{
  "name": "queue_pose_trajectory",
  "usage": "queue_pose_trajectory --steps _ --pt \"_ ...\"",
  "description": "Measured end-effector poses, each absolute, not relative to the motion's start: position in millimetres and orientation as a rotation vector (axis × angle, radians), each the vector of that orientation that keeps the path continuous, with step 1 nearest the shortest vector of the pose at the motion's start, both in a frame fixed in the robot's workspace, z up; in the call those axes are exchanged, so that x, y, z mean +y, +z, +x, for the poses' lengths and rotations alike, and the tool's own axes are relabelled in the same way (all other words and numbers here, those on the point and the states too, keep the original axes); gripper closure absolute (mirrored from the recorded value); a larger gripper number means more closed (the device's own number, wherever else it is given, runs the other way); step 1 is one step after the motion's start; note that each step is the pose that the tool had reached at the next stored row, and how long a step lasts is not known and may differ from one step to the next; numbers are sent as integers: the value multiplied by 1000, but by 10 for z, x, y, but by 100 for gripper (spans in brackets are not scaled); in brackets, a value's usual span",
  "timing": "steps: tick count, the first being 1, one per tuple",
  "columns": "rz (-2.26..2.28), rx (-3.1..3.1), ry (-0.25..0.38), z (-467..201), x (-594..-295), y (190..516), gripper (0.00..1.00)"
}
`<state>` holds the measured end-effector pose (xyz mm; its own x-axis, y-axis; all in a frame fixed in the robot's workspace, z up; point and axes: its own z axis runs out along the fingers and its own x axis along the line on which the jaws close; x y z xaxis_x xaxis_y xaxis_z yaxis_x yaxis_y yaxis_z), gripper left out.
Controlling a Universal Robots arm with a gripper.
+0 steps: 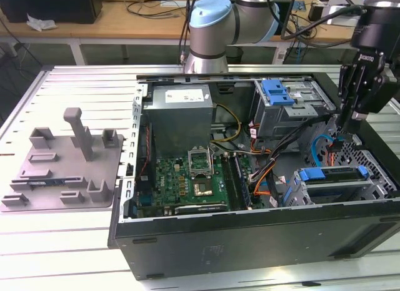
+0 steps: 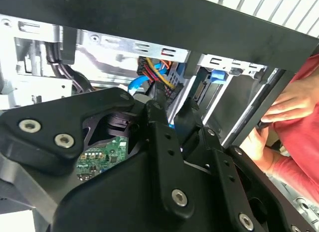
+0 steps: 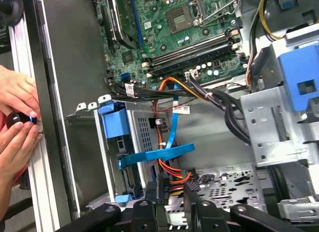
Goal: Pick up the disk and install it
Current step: 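Insert the first disk wire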
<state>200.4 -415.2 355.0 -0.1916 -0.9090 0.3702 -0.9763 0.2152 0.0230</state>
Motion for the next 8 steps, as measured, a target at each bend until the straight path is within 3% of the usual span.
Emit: queue_pose_trajectory --steps 8 --pt "1768 -2190 314 2004 -4185 3467 65"
